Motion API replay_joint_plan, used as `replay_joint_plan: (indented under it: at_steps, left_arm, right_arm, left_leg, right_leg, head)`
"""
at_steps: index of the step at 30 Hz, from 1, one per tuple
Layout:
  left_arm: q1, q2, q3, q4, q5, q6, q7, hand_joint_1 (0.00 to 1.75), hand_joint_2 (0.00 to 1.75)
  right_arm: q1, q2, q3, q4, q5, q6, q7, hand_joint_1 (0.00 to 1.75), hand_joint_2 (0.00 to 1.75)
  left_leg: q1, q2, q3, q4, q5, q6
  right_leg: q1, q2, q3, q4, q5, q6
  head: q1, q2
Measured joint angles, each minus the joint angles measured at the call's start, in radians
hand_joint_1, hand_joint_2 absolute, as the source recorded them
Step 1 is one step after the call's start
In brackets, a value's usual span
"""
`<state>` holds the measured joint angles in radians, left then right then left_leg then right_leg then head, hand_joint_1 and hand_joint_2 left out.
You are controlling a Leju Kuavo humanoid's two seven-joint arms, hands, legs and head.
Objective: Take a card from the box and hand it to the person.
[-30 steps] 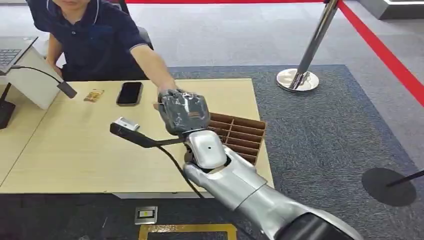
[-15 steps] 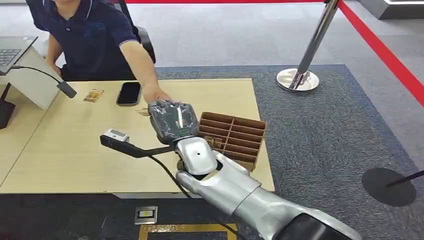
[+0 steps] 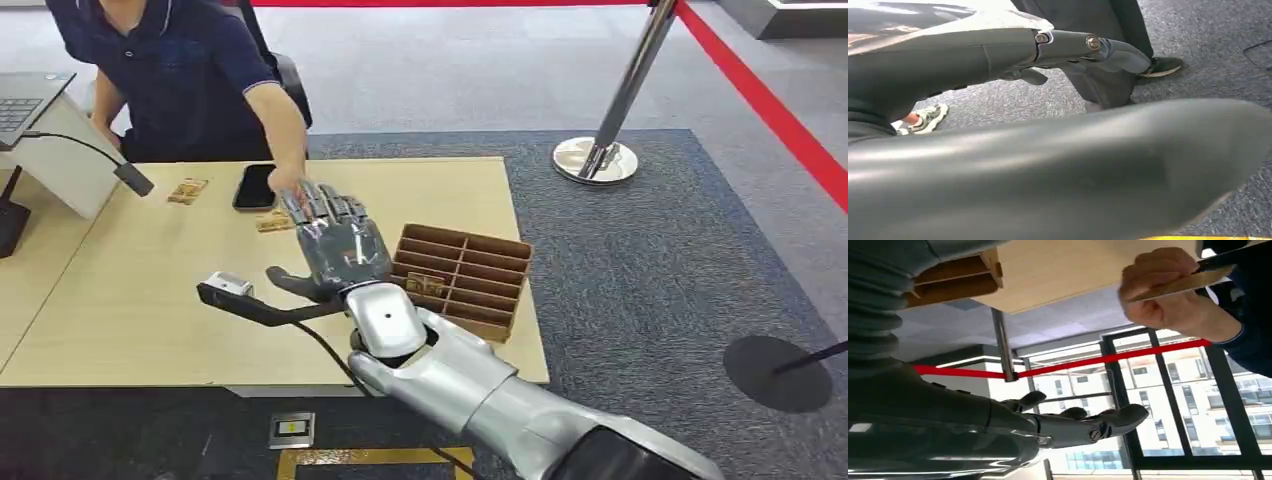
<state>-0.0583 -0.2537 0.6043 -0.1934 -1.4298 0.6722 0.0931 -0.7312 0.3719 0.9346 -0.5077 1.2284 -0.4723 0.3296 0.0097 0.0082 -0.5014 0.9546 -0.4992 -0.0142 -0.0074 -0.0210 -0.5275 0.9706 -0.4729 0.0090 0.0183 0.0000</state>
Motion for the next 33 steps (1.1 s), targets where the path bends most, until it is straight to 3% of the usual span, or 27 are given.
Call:
replay_joint_plan:
  at_steps: [5, 10, 13, 16, 17, 20, 22, 25, 29, 33]
  left_arm:
    - [0.000, 0.000, 0.001, 0.000, 0.013, 0.001, 0.000, 0.00, 0.00]
    - [0.002, 0.000, 0.003, 0.000, 0.032, 0.003, 0.000, 0.00, 0.00]
    - [0.002, 0.000, 0.006, 0.000, 0.048, 0.006, 0.000, 0.00, 0.00]
    - [0.009, -0.001, 0.019, 0.000, 0.071, 0.011, 0.000, 0.00, 0.00]
    - [0.011, -0.001, 0.021, 0.000, 0.075, 0.011, 0.000, 0.00, 0.00]
    - [0.015, -0.001, 0.031, 0.002, 0.081, 0.009, 0.012, 0.00, 0.00]
    - [0.017, -0.002, 0.037, 0.003, 0.081, 0.005, 0.023, 0.00, 0.00]
    - [0.018, -0.002, 0.041, 0.003, 0.073, 0.004, 0.024, 0.00, 0.00]
    - [0.017, -0.003, 0.042, 0.003, 0.065, 0.004, 0.008, 0.00, 0.00]
    - [0.016, -0.004, 0.042, 0.003, 0.064, 0.005, -0.013, 0.00, 0.00]
  right_arm:
    - [-0.002, -0.001, -0.001, 0.015, 0.001, -0.073, -0.013, 0.00, 0.00]
    - [0.020, -0.027, -0.056, 0.013, 0.014, -0.169, -0.061, 0.00, 0.00]
    - [0.104, -0.071, -0.148, -0.049, -0.065, -0.205, -0.149, 0.00, 0.00]
    - [0.302, -0.129, -0.352, -0.223, -0.261, -0.221, -0.341, 0.00, 0.00]
    - [0.373, -0.141, -0.428, -0.286, -0.258, -0.223, -0.392, 0.00, 0.00]
    - [0.575, -0.139, -0.777, -0.486, -0.264, -0.229, -0.570, 0.00, 0.00]
    - [0.651, -0.133, -1.009, -0.539, -0.347, -0.229, -0.654, 0.00, 0.00]
    - [0.725, -0.131, -1.275, -0.552, -0.393, -0.231, -0.757, 0.00, 0.00]
    - [0.736, -0.160, -1.586, -0.411, -0.423, -0.217, -0.770, 0.00, 0.00]
    - [0.732, -0.208, -1.795, -0.198, -0.328, -0.221, -0.677, 0.00, 0.00]
  left_leg:
    - [0.000, 0.000, 0.000, 0.000, 0.000, 0.000]
    - [0.000, 0.000, 0.000, 0.000, 0.000, 0.000]
    - [0.000, -0.001, 0.001, 0.000, 0.000, 0.000]
    - [0.000, -0.003, 0.000, 0.000, -0.001, 0.001]
    - [0.000, -0.004, 0.000, 0.000, -0.002, 0.003]
    - [0.000, -0.004, -0.002, 0.000, -0.003, 0.003]
    - [0.000, -0.004, -0.002, 0.000, -0.004, 0.004]
    - [-0.001, -0.002, -0.001, 0.000, -0.006, 0.004]
    - [0.000, -0.002, 0.000, 0.000, -0.006, 0.004]
    - [0.000, -0.001, 0.000, 0.000, -0.006, 0.004]
  right_leg:
    - [0.000, 0.000, 0.000, 0.000, 0.000, 0.000]
    - [0.000, 0.000, 0.000, -0.001, 0.000, 0.000]
    - [0.000, 0.000, 0.002, -0.003, 0.000, 0.000]
    - [0.001, 0.000, 0.003, -0.004, -0.001, 0.001]
    - [0.001, 0.000, 0.003, -0.004, 0.000, 0.001]
    - [0.000, 0.000, 0.002, -0.006, -0.001, 0.002]
    - [0.000, 0.000, 0.002, -0.006, -0.002, 0.004]
    - [-0.001, 0.000, 0.002, -0.007, -0.002, 0.004]
    - [-0.001, 0.000, 0.003, -0.007, -0.002, 0.004]
    - [-0.001, 0.000, 0.003, -0.006, -0.002, 0.004]
  head:
    - [0.000, 0.000]
    - [0.000, 0.000]
    - [0.000, 0.000]
    - [0.000, 0.000]
    - [0.000, 0.000]
    - [0.000, 0.000]
    - [0.001, 0.000]
    - [0.000, 0.000]
    - [0.000, 0.000]
    - [0.000, 0.000]
